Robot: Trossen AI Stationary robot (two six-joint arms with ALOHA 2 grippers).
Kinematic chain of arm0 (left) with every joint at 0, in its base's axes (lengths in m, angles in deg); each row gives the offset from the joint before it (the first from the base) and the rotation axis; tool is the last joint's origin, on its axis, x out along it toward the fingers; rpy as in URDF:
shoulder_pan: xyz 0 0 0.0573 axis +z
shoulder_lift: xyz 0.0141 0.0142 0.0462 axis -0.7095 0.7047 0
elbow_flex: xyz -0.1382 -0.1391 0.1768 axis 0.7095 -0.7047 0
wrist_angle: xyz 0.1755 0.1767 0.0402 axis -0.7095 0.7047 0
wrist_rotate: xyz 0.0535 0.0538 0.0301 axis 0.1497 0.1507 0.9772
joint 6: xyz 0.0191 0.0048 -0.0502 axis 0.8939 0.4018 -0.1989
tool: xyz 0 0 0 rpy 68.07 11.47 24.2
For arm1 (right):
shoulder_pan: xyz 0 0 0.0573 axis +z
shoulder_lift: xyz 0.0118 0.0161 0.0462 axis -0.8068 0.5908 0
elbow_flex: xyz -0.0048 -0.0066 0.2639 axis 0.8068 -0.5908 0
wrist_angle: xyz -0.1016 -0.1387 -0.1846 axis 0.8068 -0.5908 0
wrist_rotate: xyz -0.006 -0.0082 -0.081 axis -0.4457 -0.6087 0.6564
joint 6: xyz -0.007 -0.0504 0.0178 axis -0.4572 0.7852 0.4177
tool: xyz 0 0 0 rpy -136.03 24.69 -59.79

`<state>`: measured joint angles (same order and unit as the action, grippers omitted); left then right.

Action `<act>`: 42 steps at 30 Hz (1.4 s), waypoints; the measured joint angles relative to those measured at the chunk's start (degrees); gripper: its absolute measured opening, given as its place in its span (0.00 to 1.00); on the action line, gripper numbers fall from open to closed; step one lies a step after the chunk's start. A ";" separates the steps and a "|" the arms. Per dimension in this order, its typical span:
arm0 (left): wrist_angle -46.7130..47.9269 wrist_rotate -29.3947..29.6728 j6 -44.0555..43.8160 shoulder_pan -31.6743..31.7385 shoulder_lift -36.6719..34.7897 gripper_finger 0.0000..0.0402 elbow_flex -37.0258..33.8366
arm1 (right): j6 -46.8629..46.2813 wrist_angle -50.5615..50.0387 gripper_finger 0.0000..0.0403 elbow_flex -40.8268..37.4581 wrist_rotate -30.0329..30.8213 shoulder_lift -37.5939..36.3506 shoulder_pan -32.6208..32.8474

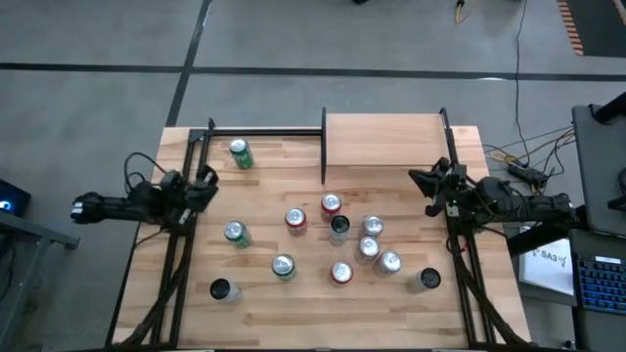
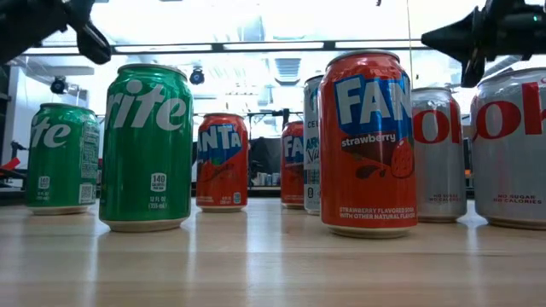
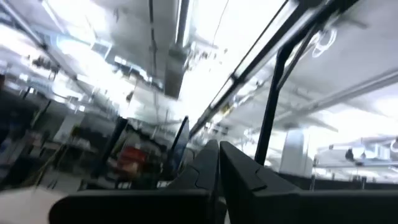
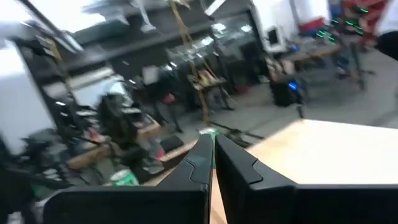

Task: Place canned beverage on shelf
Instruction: Put the bottom green soda can on the shelf

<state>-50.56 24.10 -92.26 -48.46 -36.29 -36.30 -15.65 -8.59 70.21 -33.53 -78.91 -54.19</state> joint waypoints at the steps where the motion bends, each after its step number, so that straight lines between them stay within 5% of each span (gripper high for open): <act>1: -1.00 0.43 0.01 -0.02 0.46 0.00 0.00 | -0.67 -2.47 0.02 1.63 0.84 1.29 0.00; 10: -7.44 9.16 -1.23 -0.01 8.76 0.00 0.00 | -6.92 -25.41 0.02 15.68 4.19 12.15 0.00; 19: -6.50 8.45 -1.73 -0.07 22.35 0.00 7.23 | -7.04 -29.65 0.02 20.02 4.19 17.83 0.00; 31: 30.27 10.83 3.46 -0.44 37.97 0.00 27.81 | -6.67 -36.58 0.02 19.93 4.17 20.49 0.00; 42: 40.33 10.95 9.87 -0.46 49.01 0.00 36.06 | -6.99 -38.39 0.02 19.89 4.15 22.29 0.00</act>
<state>-10.23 35.06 -82.40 -48.92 12.72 -0.24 -22.64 -46.98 90.10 -29.38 -56.62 -54.19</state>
